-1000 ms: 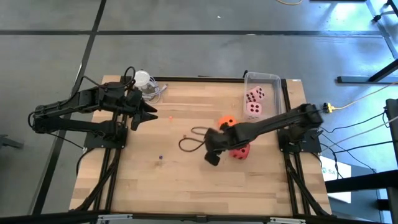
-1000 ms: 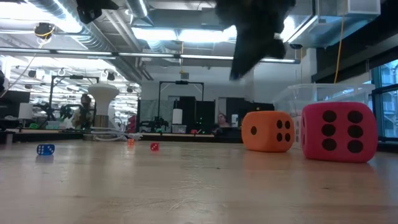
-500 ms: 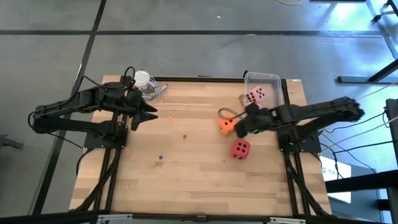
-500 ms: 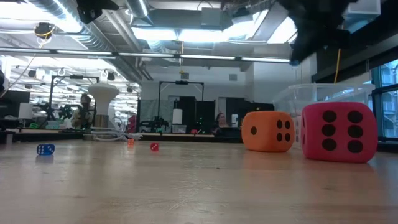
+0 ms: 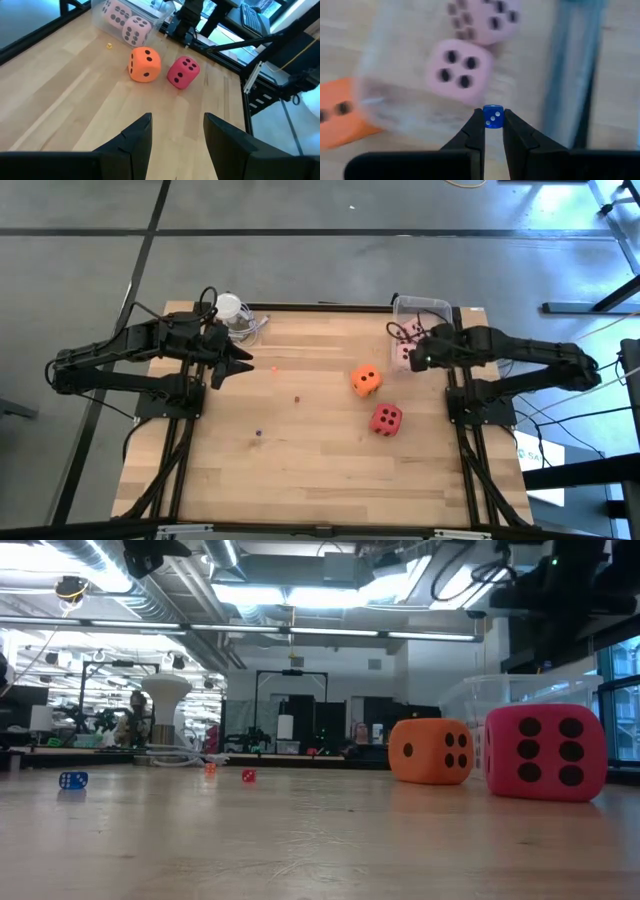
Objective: Pick & Place Dice
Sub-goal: Put the right small blue die into the container, then put the large red die into the container
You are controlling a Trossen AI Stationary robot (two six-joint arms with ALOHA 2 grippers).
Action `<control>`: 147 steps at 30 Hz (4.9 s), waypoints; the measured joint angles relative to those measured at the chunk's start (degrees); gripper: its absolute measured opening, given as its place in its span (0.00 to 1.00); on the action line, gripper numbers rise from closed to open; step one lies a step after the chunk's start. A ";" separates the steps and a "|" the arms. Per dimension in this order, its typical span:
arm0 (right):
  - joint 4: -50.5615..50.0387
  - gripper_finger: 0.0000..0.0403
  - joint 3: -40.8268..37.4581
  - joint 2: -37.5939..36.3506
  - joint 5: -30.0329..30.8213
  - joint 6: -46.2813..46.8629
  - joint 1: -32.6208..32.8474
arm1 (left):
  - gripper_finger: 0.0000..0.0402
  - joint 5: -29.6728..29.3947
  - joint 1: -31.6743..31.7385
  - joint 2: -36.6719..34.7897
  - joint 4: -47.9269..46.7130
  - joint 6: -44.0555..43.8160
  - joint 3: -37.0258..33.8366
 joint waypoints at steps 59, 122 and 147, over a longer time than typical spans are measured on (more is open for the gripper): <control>9.70 0.65 -0.57 10.78 -13.30 -29.38 -19.80 | 0.42 -2.55 0.10 0.07 0.04 -2.40 0.00; 15.75 0.54 -0.66 11.71 -19.04 -31.35 -19.45 | 0.42 -3.07 0.10 0.04 -0.09 -3.40 0.00; 19.43 0.58 -0.63 5.79 -29.65 -32.62 16.06 | 0.42 -7.92 0.12 0.44 -0.85 -1.99 0.02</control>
